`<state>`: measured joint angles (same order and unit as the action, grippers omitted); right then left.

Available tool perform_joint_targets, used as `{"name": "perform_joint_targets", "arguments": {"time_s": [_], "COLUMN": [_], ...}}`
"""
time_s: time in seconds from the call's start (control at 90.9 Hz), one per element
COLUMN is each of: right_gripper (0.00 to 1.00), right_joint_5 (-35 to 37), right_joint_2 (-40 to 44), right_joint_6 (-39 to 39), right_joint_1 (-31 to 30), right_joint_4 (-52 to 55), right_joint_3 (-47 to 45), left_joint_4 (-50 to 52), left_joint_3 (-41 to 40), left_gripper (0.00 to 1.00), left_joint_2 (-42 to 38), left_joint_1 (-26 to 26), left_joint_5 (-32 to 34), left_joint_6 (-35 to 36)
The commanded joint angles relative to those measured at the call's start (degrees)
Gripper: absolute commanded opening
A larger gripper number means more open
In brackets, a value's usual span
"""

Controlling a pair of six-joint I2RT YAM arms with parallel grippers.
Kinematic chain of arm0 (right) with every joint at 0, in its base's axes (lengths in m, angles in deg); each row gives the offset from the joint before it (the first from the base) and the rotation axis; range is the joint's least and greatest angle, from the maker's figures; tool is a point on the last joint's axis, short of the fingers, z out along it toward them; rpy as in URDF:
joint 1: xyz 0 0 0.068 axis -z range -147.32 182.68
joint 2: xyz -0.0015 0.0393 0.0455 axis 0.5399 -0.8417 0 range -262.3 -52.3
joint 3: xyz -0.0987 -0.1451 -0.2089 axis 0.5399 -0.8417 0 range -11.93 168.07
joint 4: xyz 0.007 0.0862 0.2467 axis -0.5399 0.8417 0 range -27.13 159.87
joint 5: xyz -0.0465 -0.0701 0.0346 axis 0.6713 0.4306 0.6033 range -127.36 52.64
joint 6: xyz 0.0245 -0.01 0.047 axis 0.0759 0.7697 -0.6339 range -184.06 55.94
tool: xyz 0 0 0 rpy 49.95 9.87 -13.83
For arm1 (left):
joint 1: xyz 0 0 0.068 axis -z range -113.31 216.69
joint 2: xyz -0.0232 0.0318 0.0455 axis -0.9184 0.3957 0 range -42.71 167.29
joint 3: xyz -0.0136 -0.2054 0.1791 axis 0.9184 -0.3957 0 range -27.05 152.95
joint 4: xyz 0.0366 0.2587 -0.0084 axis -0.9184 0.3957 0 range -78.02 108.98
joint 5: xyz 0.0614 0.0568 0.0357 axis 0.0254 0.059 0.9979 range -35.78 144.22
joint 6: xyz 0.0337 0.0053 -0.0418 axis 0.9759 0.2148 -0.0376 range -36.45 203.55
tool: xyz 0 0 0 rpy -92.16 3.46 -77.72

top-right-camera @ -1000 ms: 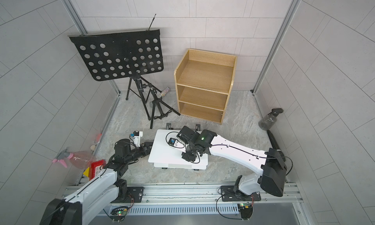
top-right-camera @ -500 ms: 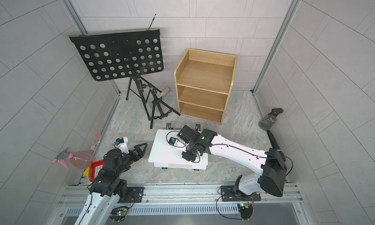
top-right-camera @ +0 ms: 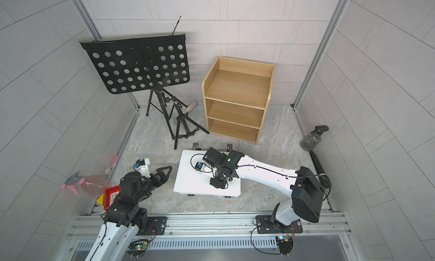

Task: Close the laptop lid and set it aside
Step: Close the lid of the laptop.

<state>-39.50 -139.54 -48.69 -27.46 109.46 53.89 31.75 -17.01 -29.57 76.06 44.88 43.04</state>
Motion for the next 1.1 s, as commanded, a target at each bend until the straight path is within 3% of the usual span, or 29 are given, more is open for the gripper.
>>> {"name": "perform_joint_targets", "arguments": {"time_s": [0.0,0.77,0.925,1.09], "right_gripper": [0.26,0.26,0.25,0.27], "right_joint_5": [0.0,-0.4,-1.7,-4.4], "right_joint_2": [-2.5,-11.0,-7.0,6.6], "right_joint_6": [-1.3,-2.4,-2.7,-5.7], "right_joint_1": [0.7,3.0,2.9,2.9], "right_joint_4": [-1.0,-4.9,-3.8,-5.3], "right_joint_3": [-1.7,-2.9,-1.9,-3.3], "left_joint_4": [-1.5,-3.2,-5.2,-10.5], "left_joint_3": [1.2,0.5,0.0,-0.8], "left_gripper": [0.81,0.81,0.81,0.81], "left_joint_2": [0.7,1.4,2.3,4.6], "left_joint_1": [0.0,-0.1,0.0,0.0], "left_joint_5": [-1.4,-3.5,-6.2,-14.0], "left_joint_6": [0.5,1.1,1.1,1.0]}}
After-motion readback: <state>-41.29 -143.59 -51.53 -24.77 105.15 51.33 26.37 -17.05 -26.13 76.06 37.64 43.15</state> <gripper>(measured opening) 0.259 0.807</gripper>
